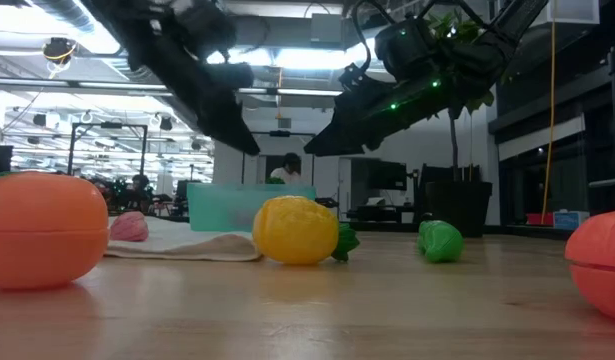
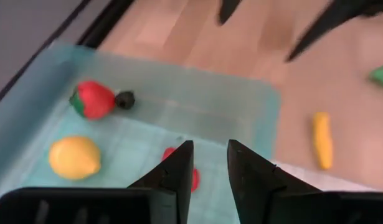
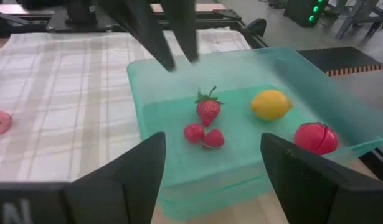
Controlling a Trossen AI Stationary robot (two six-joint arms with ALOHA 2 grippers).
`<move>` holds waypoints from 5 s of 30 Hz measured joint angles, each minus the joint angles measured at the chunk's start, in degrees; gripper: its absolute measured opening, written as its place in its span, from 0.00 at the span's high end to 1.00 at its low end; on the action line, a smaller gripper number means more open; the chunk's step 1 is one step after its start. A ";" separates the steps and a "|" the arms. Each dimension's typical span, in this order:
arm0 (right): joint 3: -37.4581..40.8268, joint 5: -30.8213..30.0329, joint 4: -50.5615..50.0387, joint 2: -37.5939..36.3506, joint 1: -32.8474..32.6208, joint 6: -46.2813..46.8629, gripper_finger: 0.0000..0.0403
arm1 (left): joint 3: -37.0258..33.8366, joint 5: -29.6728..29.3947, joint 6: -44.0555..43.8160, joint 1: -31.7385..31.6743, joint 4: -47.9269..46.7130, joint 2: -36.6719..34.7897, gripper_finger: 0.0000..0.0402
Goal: Pick and placing Produce into tupperware
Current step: Put the yellow corn into the blue bin
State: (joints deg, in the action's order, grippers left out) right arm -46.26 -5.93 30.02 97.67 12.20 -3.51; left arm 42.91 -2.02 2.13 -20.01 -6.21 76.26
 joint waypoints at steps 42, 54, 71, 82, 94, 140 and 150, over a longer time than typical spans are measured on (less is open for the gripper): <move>19.30 3.02 14.18 -14.47 -15.16 0.42 0.35 | -25.94 -10.73 -6.36 31.93 31.91 -19.97 0.99; 11.98 3.16 -8.29 -14.43 -15.16 3.26 0.35 | -25.94 -15.48 -1.52 30.62 32.45 -19.97 0.72; 4.85 3.19 -19.64 -8.46 -12.88 1.55 0.34 | -25.92 -15.51 -1.51 30.62 31.71 -19.97 0.55; 4.85 5.70 -14.46 -1.65 -9.88 1.77 0.34 | -25.91 -15.52 -1.49 30.62 31.40 -19.97 0.55; -2.42 7.58 -18.42 7.00 -9.78 1.29 0.34 | -25.87 -15.52 -1.49 30.62 31.34 -19.97 0.56; -6.25 7.57 -22.06 5.33 -9.06 -0.18 0.98 | -25.87 -15.52 -1.49 30.65 30.18 -19.95 0.56; -6.19 14.33 -22.40 -0.57 -5.39 -1.20 0.98 | -25.87 -15.50 -1.54 30.05 27.49 -19.95 0.56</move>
State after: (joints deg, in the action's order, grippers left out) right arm -52.45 8.40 7.62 97.10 6.81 -4.71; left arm 17.04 -17.52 0.59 10.04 21.27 56.31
